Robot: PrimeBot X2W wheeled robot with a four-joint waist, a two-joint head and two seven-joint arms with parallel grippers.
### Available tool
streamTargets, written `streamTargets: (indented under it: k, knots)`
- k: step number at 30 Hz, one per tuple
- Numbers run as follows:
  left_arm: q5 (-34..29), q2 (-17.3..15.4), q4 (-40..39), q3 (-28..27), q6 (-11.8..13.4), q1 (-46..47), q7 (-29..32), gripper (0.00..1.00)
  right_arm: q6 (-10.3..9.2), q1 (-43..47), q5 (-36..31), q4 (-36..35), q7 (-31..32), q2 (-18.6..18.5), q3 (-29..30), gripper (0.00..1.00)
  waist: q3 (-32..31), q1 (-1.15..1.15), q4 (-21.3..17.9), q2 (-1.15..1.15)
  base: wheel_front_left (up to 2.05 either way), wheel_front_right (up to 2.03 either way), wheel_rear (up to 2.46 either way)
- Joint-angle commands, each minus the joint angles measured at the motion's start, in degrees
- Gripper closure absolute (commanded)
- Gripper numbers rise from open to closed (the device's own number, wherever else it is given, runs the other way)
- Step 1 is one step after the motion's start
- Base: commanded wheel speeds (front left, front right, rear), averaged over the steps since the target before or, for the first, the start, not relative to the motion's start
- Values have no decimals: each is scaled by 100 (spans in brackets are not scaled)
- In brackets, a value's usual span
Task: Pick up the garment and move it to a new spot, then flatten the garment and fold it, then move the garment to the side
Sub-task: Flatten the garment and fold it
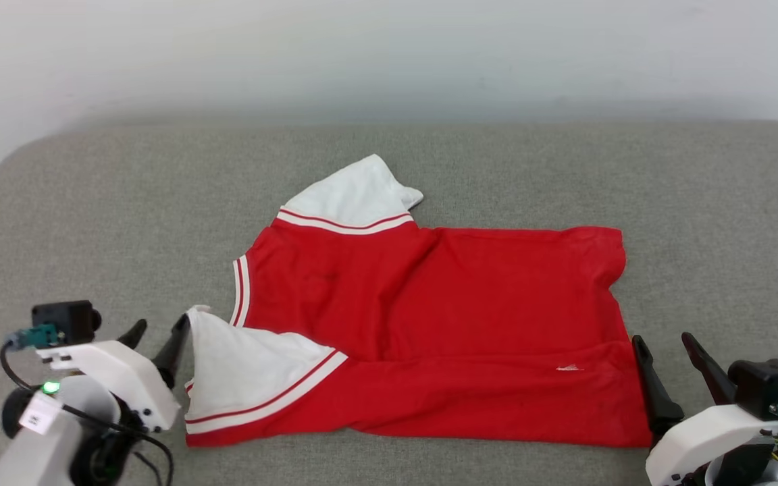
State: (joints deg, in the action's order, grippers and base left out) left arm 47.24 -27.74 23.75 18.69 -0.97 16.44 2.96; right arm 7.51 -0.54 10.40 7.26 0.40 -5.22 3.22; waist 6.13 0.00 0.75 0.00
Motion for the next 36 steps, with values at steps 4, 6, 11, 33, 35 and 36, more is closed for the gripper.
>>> streamTargets:
  k: [4, 6, 11, 33, 35, 36]
  knots:
    - [228, -476, -493, -2, 109, -128, 951, 0, -4, 201, -60, -340, 107, 90, 89, 0, -215, 0, -66, 0, 0, 0, 0]
    - [379, -694, -749, 9, 148, -173, 1477, 0, -4, 271, -72, -483, 172, 118, 100, 0, -246, 0, -97, 0, 0, 0, 0]
    - [979, -1079, -1421, 14, 350, -332, 2854, 0, -4, 392, -133, -808, 291, 163, 162, 0, -252, 0, -173, 0, 0, 0, 0]
    - [1801, -821, -1140, 194, 809, -785, 3989, 48, -4, 210, 10, -979, 497, 242, 102, 0, 424, 0, -564, 0, 0, 0, 0]
    - [1803, -714, -1024, 250, 745, -751, 3970, 100, -4, 206, 52, -977, 587, 243, 99, 0, 454, 0, -558, 0, 0, 0, 0]
    - [1809, -679, -971, 268, 703, -729, 3958, 100, -4, 187, 48, -1009, 613, 240, 125, 0, 463, 0, -554, 0, 0, 0, 0]
